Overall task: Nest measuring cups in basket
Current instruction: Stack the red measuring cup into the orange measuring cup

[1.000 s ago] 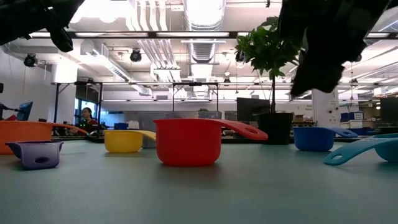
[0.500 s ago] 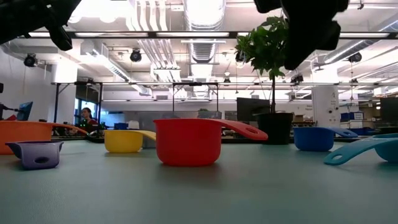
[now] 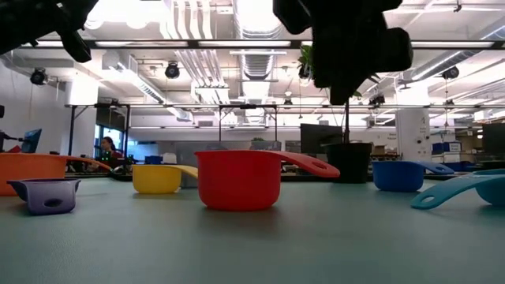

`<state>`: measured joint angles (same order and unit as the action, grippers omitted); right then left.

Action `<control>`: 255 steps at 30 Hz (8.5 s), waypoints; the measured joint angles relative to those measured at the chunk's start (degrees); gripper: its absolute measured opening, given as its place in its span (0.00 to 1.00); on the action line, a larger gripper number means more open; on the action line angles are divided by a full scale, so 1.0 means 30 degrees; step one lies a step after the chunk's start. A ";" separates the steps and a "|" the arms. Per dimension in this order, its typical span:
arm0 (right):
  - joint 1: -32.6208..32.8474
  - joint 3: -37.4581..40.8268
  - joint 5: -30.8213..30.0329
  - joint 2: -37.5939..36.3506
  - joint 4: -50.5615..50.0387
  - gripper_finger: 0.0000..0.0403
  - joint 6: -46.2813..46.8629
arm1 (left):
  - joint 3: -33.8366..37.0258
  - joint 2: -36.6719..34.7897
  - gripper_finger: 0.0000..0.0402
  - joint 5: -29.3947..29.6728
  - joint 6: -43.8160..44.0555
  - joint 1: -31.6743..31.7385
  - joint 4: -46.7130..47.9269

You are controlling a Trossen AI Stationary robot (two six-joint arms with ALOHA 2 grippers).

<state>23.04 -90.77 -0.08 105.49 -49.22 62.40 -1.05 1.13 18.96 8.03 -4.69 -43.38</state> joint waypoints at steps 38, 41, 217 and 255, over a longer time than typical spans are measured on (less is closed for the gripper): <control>-0.0071 -0.0615 -0.2118 0.3520 0.2213 0.57 -0.0839 | -0.0005 -0.0036 0.00 0.0000 -0.0444 0.0007 -0.0981; -0.0071 -0.0615 -0.2099 0.3520 0.2202 0.49 -0.1055 | -0.0004 -0.0036 0.00 0.0000 -0.0444 0.0007 -0.0988; -0.9324 -1.4749 0.4636 1.2921 1.2025 0.40 -2.3090 | -0.0056 -0.0034 0.00 0.0517 -0.1094 0.0009 -0.1528; -0.4868 -0.4708 0.2124 0.0597 1.0306 0.05 -2.6030 | -0.2348 0.3354 0.00 -0.3477 0.0769 0.0000 0.0968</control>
<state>8.44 -104.90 6.29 107.28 -18.31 -15.69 -8.09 11.19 8.53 10.34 -4.69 -40.48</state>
